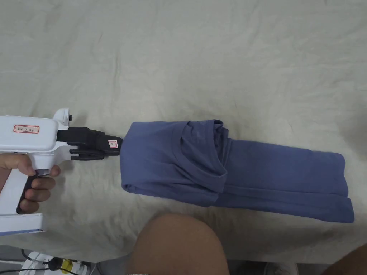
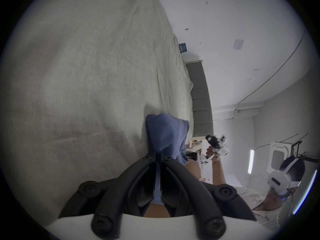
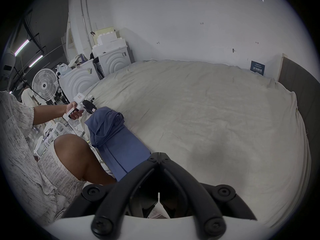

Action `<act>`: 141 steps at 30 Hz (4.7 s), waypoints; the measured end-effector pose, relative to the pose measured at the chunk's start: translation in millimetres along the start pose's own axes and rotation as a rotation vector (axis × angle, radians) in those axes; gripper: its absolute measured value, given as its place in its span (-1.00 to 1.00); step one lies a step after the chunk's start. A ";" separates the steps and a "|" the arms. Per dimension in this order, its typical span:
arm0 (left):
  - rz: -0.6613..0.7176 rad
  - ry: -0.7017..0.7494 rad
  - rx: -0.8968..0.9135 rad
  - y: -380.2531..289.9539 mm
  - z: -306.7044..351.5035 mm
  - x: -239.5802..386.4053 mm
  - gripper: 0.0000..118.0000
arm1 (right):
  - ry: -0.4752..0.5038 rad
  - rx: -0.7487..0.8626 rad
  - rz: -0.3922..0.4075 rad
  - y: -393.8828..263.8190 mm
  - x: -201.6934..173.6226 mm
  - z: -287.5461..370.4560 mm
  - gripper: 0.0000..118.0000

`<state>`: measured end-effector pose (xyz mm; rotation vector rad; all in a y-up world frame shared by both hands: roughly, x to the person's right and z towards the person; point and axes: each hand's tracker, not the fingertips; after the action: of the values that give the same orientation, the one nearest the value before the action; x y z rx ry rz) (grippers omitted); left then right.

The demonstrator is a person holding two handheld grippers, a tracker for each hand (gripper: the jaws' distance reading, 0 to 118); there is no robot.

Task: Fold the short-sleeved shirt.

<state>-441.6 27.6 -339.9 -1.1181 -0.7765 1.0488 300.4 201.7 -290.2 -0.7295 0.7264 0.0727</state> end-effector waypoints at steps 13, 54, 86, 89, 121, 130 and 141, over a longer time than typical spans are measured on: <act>0.017 -0.109 -0.017 7.3 -5.7 -9.6 -0.07 | -0.013 -0.013 -0.006 -6.0 7.3 4.5 -1.00; -0.093 0.148 -0.020 14.6 38.9 11.5 -0.80 | -0.021 -0.031 -0.002 -9.7 4.2 2.0 -1.00; -0.302 0.434 -0.269 -60.0 -221.9 217.1 -0.80 | 0.029 0.100 -0.014 -37.2 12.1 39.1 -1.00; -0.349 0.483 -0.335 -69.4 -257.9 217.8 -0.80 | 0.022 0.098 -0.023 -45.2 24.1 42.8 -1.00; -0.237 0.138 -0.272 -64.7 -323.3 212.4 0.06 | -0.019 0.086 -0.047 -56.9 28.7 59.7 -1.00; -0.233 -0.033 -0.257 -51.6 -283.2 206.4 -0.78 | -0.028 0.090 -0.044 -55.3 28.9 62.6 -1.00; -0.192 -0.027 -0.626 -101.1 -331.8 163.2 -1.00 | -0.033 0.095 -0.064 -62.9 34.0 62.2 -1.00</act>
<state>-60.0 63.8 -337.2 -1.5168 -1.2579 0.6690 381.2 187.3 -243.0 -0.6585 0.6700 -0.0084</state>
